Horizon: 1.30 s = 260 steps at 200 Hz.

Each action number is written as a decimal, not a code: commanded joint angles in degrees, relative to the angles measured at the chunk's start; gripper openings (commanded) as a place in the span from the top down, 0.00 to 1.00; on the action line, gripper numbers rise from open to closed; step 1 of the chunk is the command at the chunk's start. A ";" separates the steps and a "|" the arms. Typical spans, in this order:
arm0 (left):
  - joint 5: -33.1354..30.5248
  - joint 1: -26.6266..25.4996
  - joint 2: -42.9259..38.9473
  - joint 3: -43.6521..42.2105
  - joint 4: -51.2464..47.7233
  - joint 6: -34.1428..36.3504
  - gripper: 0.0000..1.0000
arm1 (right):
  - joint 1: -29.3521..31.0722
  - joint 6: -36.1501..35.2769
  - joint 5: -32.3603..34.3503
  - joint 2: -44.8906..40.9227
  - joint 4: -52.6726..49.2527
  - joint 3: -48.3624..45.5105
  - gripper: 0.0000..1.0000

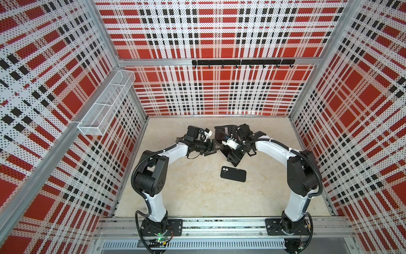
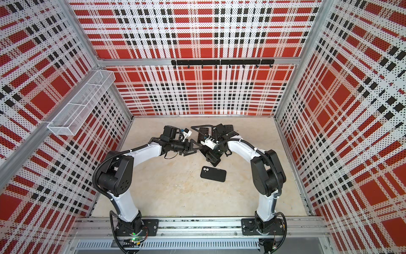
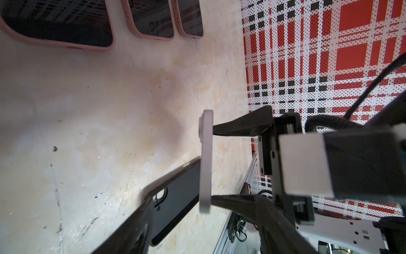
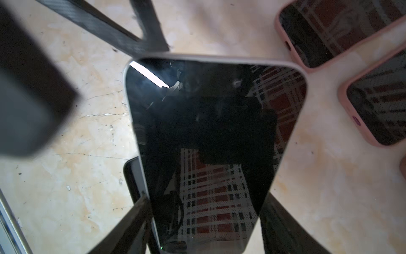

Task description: Put the phone into the phone case

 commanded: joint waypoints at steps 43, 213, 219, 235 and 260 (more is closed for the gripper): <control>3.79 0.15 4.54 2.50 -1.99 2.22 0.41 | 2.33 -7.01 -2.02 2.91 -2.54 4.83 0.39; 2.40 -1.18 3.03 -1.27 8.68 -5.90 1.00 | 4.39 -9.00 3.92 1.68 -1.31 5.76 0.07; 1.67 -1.15 2.48 -2.22 11.37 -7.70 1.00 | 4.01 -7.95 4.12 -0.16 0.02 4.37 0.01; -1.28 -1.42 0.66 -5.92 22.12 -14.21 1.00 | 1.88 -2.66 4.42 -6.37 5.67 -1.21 0.00; -9.45 -3.18 -2.47 -10.97 34.25 -20.54 1.00 | -1.44 13.90 13.33 -16.49 16.25 -12.12 0.00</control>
